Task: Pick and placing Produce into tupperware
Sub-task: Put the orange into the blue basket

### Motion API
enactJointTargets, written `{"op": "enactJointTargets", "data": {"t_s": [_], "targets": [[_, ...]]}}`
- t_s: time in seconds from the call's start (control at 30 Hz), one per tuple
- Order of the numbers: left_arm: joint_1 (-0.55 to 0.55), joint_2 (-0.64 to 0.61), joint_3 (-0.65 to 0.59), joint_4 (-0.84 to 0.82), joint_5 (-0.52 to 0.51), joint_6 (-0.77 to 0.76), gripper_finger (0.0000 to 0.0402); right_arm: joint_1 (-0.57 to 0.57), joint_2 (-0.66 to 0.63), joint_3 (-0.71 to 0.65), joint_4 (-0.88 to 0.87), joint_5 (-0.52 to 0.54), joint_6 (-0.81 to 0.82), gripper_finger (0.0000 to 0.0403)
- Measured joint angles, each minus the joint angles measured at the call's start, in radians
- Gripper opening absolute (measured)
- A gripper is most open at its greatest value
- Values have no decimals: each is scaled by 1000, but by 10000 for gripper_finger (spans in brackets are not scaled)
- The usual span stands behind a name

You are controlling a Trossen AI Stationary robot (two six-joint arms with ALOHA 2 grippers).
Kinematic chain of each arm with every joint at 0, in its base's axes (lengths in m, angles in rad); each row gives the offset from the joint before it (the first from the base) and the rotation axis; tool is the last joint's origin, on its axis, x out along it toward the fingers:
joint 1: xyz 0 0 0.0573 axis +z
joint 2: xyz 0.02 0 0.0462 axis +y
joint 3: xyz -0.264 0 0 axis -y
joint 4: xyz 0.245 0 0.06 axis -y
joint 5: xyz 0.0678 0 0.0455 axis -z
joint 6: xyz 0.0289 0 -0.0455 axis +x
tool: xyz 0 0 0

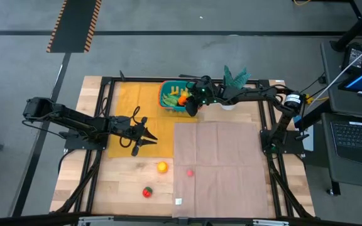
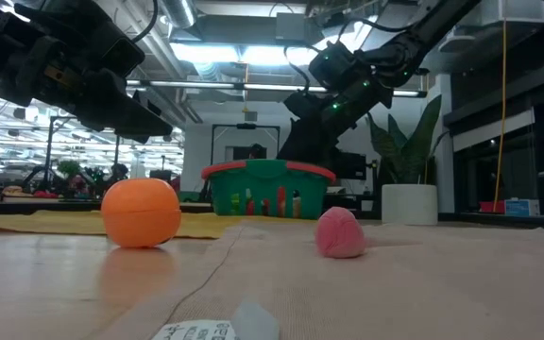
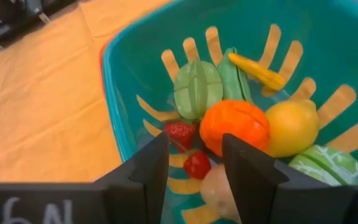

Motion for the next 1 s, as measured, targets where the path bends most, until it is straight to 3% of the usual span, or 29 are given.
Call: {"op": "enactJointTargets", "data": {"t_s": [0.3, 0.6, 1.0], "targets": [[0, 0, 0, -1, 0, 0, 88, -3, -31, 90, -14, -1, -11, 152], [0, 0, 0, -53, 0, -5, 83, 102, -143, 173, -150, -30, -281, 152], [0, 0, 0, -51, 0, -7, 53, 230, -194, 172, -324, -26, -185, 152]]}}
